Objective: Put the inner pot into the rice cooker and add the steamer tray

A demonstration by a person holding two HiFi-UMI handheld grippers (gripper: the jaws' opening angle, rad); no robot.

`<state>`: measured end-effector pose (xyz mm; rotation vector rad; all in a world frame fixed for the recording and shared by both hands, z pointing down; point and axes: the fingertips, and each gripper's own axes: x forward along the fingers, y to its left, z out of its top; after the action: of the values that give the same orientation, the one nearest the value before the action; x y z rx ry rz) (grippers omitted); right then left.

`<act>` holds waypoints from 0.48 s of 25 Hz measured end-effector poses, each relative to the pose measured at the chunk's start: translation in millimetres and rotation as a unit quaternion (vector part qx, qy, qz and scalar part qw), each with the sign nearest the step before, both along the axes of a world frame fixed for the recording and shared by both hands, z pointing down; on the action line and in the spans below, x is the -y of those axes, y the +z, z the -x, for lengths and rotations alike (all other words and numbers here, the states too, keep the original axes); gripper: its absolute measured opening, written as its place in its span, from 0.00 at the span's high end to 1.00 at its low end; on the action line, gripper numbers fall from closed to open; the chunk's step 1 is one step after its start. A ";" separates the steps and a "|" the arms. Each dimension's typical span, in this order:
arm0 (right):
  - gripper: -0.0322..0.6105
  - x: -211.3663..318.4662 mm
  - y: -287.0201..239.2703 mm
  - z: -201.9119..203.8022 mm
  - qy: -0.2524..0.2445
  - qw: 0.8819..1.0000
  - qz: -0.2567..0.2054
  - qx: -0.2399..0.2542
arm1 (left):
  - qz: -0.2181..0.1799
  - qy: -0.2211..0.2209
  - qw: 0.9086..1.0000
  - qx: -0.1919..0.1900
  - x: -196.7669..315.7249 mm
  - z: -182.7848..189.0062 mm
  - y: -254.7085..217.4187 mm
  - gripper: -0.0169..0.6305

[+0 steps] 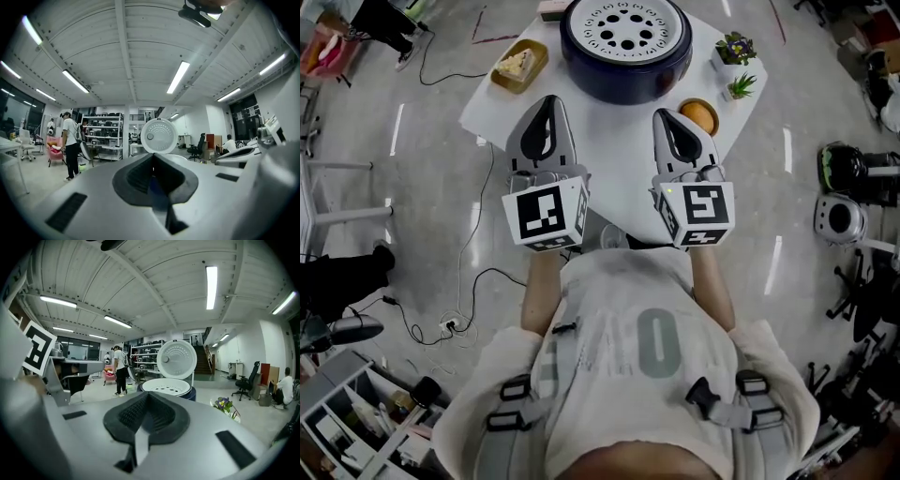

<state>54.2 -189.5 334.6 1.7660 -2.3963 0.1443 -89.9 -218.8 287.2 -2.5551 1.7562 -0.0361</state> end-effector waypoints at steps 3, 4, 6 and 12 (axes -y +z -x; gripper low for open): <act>0.94 0.0 -10.0 0.8 -0.003 1.000 -0.011 -0.001 | -0.003 -0.001 1.000 0.002 -2.7 0.1 -2.6 0.94; 0.94 0.0 -11.9 0.6 -0.003 1.000 -0.013 -0.002 | -0.002 -0.002 1.000 0.003 -3.8 0.5 -2.0 0.94; 0.94 -0.1 -14.2 0.4 -0.003 1.000 -0.015 -0.005 | 0.000 -0.003 1.000 0.003 -5.4 1.8 -0.1 0.94; 0.94 -4.6 -21.6 2.7 -0.006 1.000 -0.022 -0.008 | -0.001 -0.001 1.000 -0.001 -4.4 6.4 1.9 0.94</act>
<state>51.5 -184.9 313.0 1.7643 -2.4156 0.0760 -96.3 -214.4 289.1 -2.5535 1.7591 -0.0318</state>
